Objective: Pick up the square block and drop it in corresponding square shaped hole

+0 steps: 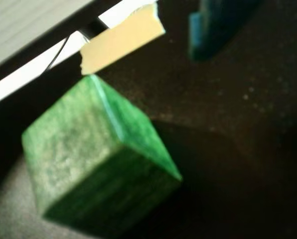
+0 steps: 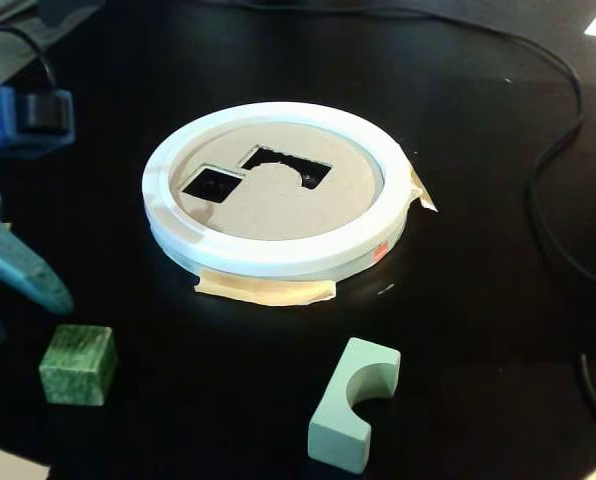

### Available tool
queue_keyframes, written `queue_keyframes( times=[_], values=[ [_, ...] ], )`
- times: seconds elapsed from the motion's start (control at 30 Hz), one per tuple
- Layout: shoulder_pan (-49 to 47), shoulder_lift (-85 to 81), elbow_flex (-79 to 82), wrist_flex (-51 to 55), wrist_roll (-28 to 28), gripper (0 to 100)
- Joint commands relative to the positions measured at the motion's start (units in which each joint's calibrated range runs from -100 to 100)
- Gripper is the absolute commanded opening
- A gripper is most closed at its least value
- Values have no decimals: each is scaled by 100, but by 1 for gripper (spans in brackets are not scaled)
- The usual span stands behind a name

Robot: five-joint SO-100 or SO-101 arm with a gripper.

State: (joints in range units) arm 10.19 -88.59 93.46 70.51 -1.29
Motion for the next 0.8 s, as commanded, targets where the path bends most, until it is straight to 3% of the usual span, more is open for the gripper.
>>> queue_keyframes(
  times=[0.0,0.77],
  values=[
    [67,-31,-38,-142,-15,100],
    [-145,59,-785,-152,24,100]
  ],
)
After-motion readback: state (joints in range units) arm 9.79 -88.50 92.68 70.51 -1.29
